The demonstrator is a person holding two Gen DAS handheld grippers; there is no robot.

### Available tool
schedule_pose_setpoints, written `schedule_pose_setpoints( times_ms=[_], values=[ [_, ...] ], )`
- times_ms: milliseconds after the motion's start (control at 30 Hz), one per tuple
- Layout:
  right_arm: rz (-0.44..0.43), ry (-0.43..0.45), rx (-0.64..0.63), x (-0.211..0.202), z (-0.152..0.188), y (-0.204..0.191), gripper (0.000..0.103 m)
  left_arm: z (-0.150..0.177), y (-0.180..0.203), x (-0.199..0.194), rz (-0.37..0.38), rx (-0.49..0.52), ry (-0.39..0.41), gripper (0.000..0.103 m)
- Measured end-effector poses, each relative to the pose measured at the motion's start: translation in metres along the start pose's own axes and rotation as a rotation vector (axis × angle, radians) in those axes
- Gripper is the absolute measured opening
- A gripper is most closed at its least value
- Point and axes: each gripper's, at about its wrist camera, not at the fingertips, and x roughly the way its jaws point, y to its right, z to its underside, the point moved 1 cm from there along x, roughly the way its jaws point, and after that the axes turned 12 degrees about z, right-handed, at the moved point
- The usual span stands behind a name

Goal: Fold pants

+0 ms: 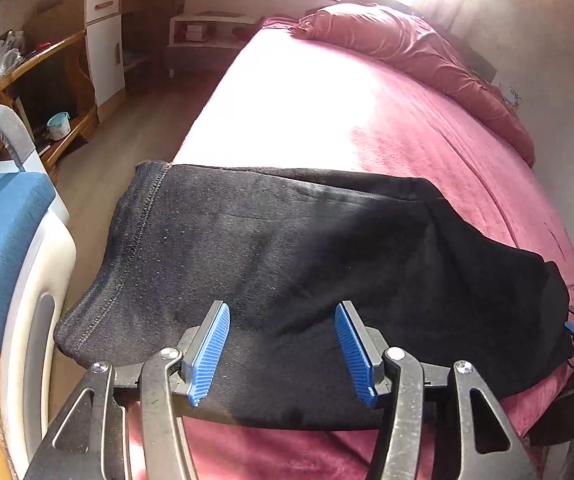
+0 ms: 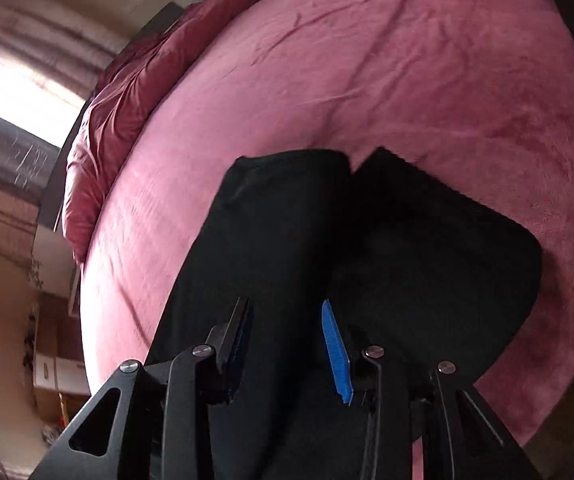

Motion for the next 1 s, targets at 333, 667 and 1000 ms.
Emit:
schedule_pose_setpoints(
  times_ms=[333, 667, 1000],
  values=[
    [-0.004, 0.035, -0.019, 0.01, -0.034, -0.031, 0.01, 0.009, 0.063, 0.022, 0.078, 0.114, -0.087, 0.056],
    [0.078, 0.13, -0.154, -0.091, -0.028, -0.026, 0.009, 0.008, 0.099, 0.036, 0.207, 0.197, -0.141, 0.056],
    [0.098, 0.002, 0.049, -0.068, -0.009, 0.066, 0.03, 0.017, 0.111, 0.044, 0.231, 0.238, -0.198, 0.056]
  ],
)
